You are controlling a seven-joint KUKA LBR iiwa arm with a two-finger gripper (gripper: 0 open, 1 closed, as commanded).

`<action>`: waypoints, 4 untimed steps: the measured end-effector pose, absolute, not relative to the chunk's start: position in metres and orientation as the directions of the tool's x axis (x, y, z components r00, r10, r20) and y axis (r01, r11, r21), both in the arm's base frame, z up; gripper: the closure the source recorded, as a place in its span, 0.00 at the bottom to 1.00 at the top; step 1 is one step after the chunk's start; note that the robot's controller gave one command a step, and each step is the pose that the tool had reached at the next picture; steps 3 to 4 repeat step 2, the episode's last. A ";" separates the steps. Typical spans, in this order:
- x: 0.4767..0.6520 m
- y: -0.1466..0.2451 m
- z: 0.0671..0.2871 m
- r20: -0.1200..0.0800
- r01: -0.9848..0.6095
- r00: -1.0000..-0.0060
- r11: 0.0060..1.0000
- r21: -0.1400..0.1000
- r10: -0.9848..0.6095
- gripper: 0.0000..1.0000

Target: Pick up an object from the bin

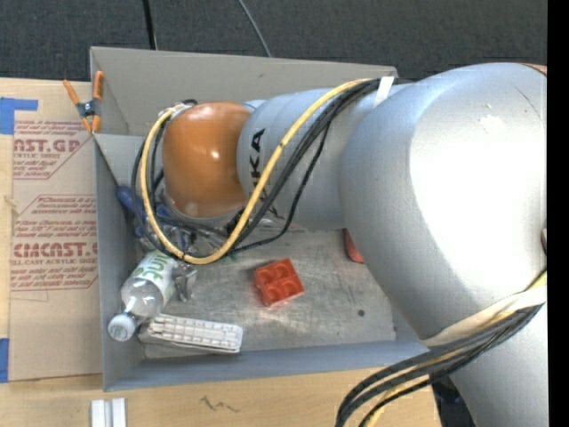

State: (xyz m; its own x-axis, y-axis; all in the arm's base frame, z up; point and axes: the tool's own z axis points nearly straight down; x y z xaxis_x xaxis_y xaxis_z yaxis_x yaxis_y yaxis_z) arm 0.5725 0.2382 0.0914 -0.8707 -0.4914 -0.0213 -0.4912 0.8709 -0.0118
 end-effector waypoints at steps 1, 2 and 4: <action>0.573 0.234 0.091 -0.029 -0.542 -0.840 0.840 -0.008 -0.542 1.00; 0.578 0.238 0.226 -0.005 -0.590 -0.807 0.807 0.000 -0.590 1.00; 0.578 0.238 0.226 -0.005 -0.590 -0.807 0.807 0.000 -0.590 1.00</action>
Offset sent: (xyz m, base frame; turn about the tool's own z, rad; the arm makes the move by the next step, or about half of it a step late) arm 0.0048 -0.0011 0.1336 -0.1176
